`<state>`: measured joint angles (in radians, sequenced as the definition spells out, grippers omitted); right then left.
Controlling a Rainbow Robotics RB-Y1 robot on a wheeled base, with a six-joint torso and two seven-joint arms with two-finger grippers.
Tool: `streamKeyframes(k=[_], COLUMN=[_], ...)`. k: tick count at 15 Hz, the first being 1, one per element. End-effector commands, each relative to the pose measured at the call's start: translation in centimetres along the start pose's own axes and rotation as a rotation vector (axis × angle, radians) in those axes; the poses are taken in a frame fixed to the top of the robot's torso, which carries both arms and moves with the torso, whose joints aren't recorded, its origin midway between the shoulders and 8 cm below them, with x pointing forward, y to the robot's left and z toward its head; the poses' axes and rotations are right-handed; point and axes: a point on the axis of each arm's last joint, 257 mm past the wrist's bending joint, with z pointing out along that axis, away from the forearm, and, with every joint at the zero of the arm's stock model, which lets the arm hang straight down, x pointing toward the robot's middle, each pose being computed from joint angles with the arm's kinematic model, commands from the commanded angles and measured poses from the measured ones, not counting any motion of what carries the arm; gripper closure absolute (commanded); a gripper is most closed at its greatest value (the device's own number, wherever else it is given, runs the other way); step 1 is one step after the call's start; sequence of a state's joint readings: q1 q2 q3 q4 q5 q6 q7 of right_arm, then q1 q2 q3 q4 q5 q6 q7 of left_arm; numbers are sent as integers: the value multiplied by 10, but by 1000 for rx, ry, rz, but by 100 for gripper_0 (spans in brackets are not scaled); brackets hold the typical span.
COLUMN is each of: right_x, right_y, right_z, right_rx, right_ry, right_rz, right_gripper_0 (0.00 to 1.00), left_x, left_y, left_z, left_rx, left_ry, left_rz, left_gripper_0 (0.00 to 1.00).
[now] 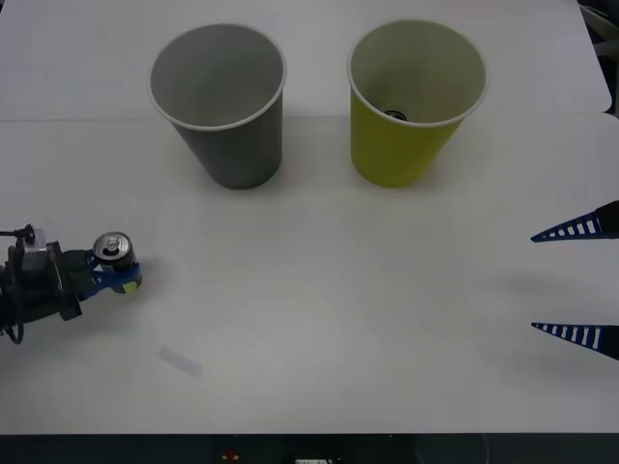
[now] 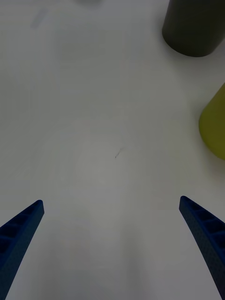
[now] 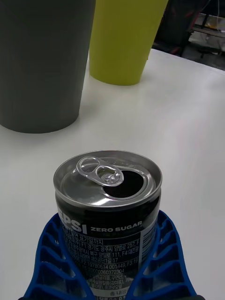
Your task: Put the can into the green bin and the plastic bottle into the gray bin
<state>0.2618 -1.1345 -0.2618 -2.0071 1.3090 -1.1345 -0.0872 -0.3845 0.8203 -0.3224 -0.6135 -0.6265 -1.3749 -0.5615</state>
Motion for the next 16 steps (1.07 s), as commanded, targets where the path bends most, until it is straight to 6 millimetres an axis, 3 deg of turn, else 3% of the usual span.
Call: streamKeyframes(k=[1, 12, 16], right_x=[0, 0, 0], right_y=[0, 0, 0], right_z=[0, 0, 0], right_rx=[0, 0, 0], right_ry=[0, 0, 0], right_rz=[0, 0, 0], right_gripper_0=[0, 0, 0], left_x=[-14, -85, -109], left_y=[2, 2, -8], left_z=[3, 23, 34], left_rx=[44, 158, 186], left_ry=[33, 168, 179], left_rz=[-24, -131, -211], left_gripper_0=[100, 100, 100])
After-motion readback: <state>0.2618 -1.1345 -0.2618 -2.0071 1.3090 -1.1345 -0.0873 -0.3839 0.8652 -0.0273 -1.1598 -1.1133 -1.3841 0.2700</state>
